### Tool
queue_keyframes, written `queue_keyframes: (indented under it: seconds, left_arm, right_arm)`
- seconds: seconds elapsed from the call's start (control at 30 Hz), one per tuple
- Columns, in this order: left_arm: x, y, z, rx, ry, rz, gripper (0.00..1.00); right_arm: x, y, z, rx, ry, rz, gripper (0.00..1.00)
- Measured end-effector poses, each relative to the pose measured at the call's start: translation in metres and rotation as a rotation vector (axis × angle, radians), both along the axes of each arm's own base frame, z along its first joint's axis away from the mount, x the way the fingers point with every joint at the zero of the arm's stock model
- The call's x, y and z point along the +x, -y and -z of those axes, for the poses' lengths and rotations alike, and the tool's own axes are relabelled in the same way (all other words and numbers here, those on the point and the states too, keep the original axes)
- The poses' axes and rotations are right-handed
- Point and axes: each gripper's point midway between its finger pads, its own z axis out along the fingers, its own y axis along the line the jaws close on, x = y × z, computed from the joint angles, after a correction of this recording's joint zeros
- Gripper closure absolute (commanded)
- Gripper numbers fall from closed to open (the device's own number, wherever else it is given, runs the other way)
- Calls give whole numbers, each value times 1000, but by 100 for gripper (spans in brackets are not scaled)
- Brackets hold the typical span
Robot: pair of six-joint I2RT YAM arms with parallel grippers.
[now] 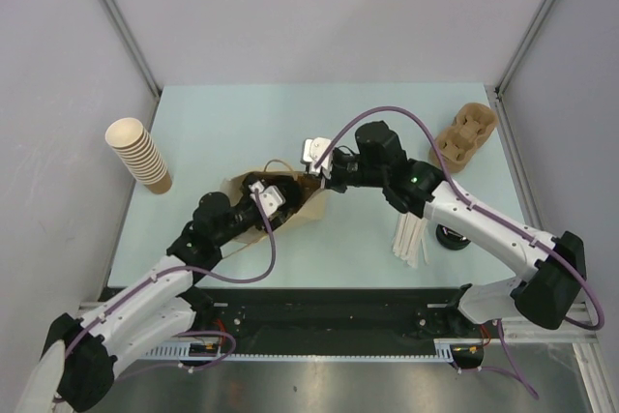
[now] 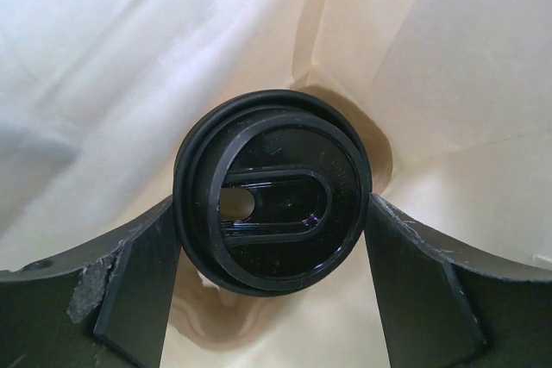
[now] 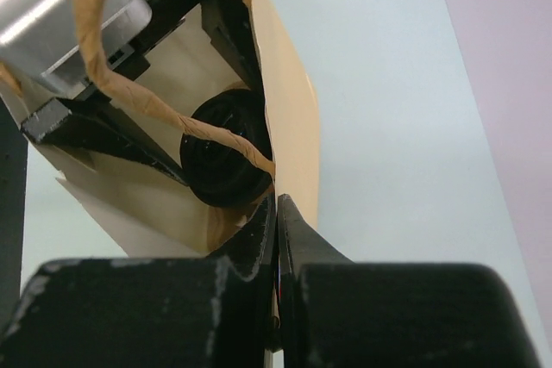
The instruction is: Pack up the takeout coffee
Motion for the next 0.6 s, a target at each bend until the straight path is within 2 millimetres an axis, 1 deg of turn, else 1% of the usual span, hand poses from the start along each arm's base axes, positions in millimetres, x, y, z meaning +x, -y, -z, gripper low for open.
queue_keyframes:
  seconds: [0.13,0.3,0.4,0.5,0.6]
  left_arm:
    - [-6,-1,-10,17,63,37,100]
    - [-13,4,-6,40,42,89,100]
    - [-9,9,-6,54,5,96,100]
    - [-5,11,-12,62,-10,88,100]
    - [-9,7,-21,60,-3,84,100]
  right_arm:
    - [-7,-2,-3,-2,35,-53,100]
    - [-14,-8,-4,-12,70,-73,100]
    - [-11,-8,-5,-20,98,-63,100]
    - [-7,-8,-7,-24,128,-53,100]
    - [-5,-8,-9,-31,156,-54,100]
